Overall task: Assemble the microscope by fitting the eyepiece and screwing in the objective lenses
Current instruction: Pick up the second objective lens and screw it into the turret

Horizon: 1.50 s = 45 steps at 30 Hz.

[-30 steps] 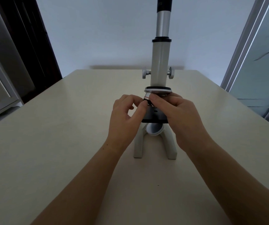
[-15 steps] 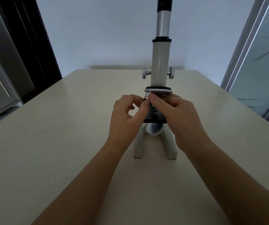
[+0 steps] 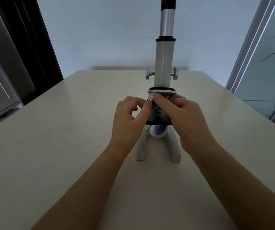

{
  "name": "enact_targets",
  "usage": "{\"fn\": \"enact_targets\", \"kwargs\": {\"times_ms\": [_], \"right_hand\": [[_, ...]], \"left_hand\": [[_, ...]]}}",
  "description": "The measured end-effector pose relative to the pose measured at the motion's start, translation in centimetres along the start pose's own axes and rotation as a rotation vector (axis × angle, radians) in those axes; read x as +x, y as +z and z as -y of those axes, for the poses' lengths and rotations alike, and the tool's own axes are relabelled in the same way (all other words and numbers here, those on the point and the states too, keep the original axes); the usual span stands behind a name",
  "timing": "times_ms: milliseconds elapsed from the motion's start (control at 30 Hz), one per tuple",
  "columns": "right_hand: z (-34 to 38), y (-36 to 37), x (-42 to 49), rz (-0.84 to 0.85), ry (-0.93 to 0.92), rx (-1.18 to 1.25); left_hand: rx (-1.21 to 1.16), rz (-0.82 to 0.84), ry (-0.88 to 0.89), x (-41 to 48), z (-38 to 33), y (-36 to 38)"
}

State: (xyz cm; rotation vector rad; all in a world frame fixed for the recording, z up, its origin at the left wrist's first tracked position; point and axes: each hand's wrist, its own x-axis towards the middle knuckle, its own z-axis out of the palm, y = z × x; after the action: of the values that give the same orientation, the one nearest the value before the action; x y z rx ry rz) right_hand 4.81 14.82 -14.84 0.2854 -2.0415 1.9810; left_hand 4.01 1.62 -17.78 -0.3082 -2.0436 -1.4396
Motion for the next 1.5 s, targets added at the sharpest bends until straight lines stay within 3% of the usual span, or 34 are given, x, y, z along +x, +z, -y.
{"fn": "enact_targets", "kwargs": {"times_ms": [1500], "right_hand": [[-0.38,0.15,0.41,0.029,0.002,-0.079]], "left_hand": [[-0.049,-0.03,-0.006,0.14,0.06,-0.05]]}}
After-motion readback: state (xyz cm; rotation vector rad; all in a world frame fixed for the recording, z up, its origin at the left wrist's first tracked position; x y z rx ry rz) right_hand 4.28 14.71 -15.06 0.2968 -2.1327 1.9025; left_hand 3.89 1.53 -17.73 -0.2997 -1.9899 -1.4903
